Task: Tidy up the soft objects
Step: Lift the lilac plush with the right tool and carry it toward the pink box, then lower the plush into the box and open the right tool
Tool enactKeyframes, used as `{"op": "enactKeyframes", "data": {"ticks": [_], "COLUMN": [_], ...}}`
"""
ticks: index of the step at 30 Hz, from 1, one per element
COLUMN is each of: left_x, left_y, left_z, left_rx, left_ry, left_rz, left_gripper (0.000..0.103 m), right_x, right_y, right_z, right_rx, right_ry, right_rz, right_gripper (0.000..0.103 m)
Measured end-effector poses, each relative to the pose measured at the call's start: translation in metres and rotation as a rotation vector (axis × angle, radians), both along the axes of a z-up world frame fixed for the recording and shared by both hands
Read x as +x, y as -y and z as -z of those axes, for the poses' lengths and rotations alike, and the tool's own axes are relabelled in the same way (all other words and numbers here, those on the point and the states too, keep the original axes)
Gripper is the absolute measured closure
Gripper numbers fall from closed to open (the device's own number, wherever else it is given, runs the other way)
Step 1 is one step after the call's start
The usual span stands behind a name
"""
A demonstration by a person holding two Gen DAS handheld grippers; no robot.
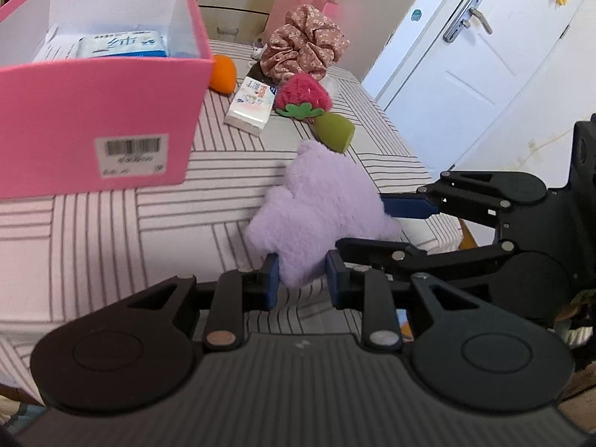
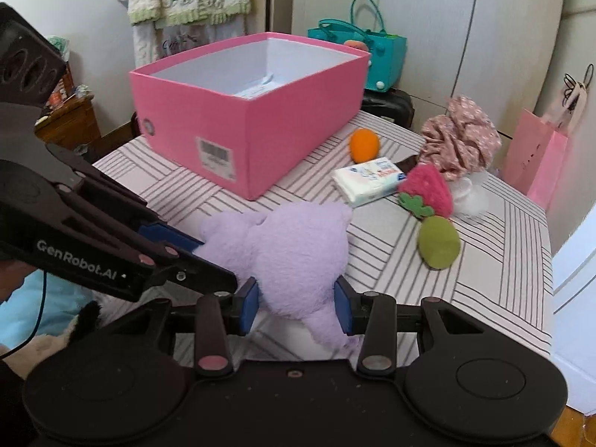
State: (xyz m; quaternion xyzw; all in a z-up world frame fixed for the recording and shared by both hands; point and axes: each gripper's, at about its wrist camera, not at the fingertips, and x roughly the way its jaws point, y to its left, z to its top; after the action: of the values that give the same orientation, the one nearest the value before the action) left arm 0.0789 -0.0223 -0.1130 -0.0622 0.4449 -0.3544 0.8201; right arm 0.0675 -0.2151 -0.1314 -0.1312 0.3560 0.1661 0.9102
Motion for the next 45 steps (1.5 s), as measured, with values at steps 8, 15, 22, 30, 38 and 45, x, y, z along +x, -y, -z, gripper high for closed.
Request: {"op": "enactKeyframes", "data": {"ticks": [8, 15, 22, 30, 38, 45], "left_x": [-0.016, -0.024, -0.031, -0.015, 0.031, 0.062], "left_y": [-0.039, -0.068, -0.087, -0.094, -0.098, -0.113], "left_z": [-0.021, -0.041, -0.070, -0.097, -0.120, -0.130], "left_rx": [-0.017, 0.012, 0.028, -0.032, -0.052, -0.094], "left_ry": [0.013, 0.011, 0.101, 0.193, 0.252, 0.327], "left_rz": [0.010, 0.007, -0.023, -0.053, -0.119, -0.225], "left_gripper": [0.078, 0.078, 0.078, 0.078, 0.078, 0.078], "right_x": [-0.017, -0.026, -0.023, -0.010, 0.039, 0.090], "right_y": [-0.032, -0.058, -0.074, -0.076, -0.080, -0.091], "right_z": [-0.019, -0.035, -0.056, -0.085, -0.114, -0.134], "right_rx": [0.002, 0.025, 0.081, 0.080, 0.087, 0.135], "right_ry": [0.011, 0.001, 0.016, 0.110, 0.157, 0.205], "right_rz": [-0.042, -0.073, -0.093, -0.092, -0.093, -0.147], "right_gripper": [0.056, 0.056, 0.056, 0.056, 0.056, 0.056]}}
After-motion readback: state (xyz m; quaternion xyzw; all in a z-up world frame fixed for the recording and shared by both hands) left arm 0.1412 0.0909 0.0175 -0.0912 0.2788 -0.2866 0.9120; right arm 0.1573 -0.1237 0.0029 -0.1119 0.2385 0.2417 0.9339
